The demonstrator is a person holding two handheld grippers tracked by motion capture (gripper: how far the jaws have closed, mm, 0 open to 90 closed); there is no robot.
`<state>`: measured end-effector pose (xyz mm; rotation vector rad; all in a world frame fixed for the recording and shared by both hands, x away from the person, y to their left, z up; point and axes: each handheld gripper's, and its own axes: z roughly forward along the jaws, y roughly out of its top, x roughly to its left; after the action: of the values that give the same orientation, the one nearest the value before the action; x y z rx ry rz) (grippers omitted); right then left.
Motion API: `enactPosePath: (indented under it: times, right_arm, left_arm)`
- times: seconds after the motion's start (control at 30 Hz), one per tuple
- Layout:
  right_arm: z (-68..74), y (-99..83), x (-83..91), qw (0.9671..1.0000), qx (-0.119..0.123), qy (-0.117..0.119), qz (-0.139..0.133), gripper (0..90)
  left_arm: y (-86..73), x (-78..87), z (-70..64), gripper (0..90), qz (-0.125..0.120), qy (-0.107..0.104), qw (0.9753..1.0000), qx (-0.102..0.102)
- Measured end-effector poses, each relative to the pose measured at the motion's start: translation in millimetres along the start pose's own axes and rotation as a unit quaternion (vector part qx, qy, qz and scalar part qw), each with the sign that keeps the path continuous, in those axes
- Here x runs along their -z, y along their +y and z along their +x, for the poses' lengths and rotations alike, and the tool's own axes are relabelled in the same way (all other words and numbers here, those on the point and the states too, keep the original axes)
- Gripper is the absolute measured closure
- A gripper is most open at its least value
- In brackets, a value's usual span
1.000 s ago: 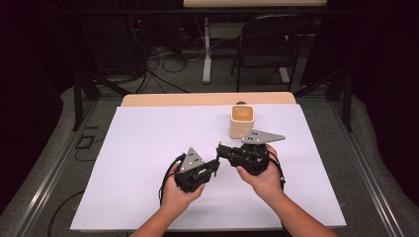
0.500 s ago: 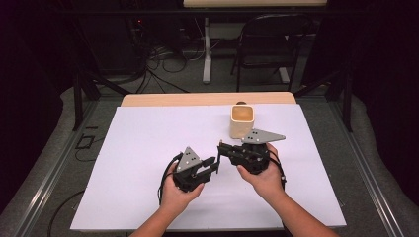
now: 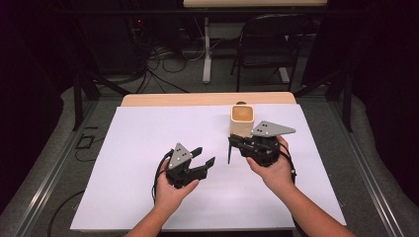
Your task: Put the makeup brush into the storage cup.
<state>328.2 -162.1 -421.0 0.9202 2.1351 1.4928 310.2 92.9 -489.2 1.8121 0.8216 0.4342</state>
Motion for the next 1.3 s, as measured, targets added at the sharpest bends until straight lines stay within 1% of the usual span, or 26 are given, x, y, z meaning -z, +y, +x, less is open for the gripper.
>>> enactPosePath:
  times: [0.03,0.07,0.1,0.17,0.3,0.33,0.37,0.5,0.57,0.6,0.63,0.77,0.9,1.07,1.23,1.3]
  right_arm:
    - [-1.1,0.7,1.0,1.0,0.002,0.001,0.003,83.8]
    - [-1.8,1.0,1.1,1.0,0.003,-0.003,-0.001,83.8]
    - [-2.7,1.8,2.5,1.0,0.003,0.0,0.005,83.8]
    - [-4.2,2.6,3.2,1.0,0.002,-0.004,0.002,83.8]
    - [-9.4,4.0,5.9,1.0,-0.002,-0.009,0.002,83.8]
    - [-11.0,4.0,6.2,1.0,-0.002,-0.007,-0.004,83.9]
    - [-11.9,4.4,7.3,1.0,-0.003,-0.009,-0.003,83.8]
    - [-15.6,5.2,11.0,0.9999,-0.001,-0.016,-0.002,83.9]
    - [-17.9,4.8,11.9,0.9998,0.001,-0.02,-0.006,83.8]
    - [-19.1,4.8,13.3,0.9998,-0.001,-0.018,-0.002,83.9]
    - [-20.3,4.4,12.8,0.9997,-0.001,-0.023,-0.008,83.9]
    - [-26.3,4.6,15.7,0.9996,-0.004,-0.029,-0.003,83.9]
    - [-33.0,4.8,17.8,0.9994,-0.007,-0.032,-0.006,83.9]
    - [-43.0,5.7,19.6,0.9988,-0.011,-0.048,-0.006,83.8]
    - [-52.7,5.2,19.5,0.9978,-0.011,-0.066,0.0,83.8]
    - [-56.7,4.7,18.5,0.9973,-0.011,-0.072,-0.002,83.8]
  left_arm:
    - [-0.4,0.9,1.2,40.9,0.003,0.002,1.0,-0.001]
    - [-0.9,1.9,2.2,40.6,0.004,0.004,1.0,-0.001]
    - [-1.4,2.9,3.2,40.3,0.006,0.005,1.0,-0.001]
    - [-2.3,5.1,5.5,39.6,0.008,0.008,0.9999,0.0]
    - [-4.3,10.2,9.8,38.7,0.008,0.016,0.9998,0.001]
    - [-5.0,11.5,10.8,38.4,0.007,0.017,0.9998,0.003]
    - [-5.5,12.9,12.0,38.1,0.009,0.018,0.9998,0.003]
    - [-8.8,18.2,16.5,37.8,0.013,0.024,0.9996,0.006]
    - [-10.5,20.9,18.6,37.7,0.017,0.027,0.9995,0.006]
    - [-11.6,21.8,19.3,37.6,0.016,0.028,0.9995,0.008]
    - [-12.8,23.0,20.3,37.7,0.017,0.029,0.9994,0.008]
    - [-17.8,26.9,23.2,37.6,0.019,0.033,0.9992,0.01]
    - [-22.7,30.3,26.0,37.5,0.016,0.036,0.9991,0.017]
    - [-28.9,30.8,28.2,37.6,0.015,0.037,0.9989,0.025]
    - [-31.1,31.0,29.4,37.5,0.016,0.035,0.999,0.023]
    - [-31.5,31.8,30.2,37.4,0.017,0.037,0.9989,0.023]
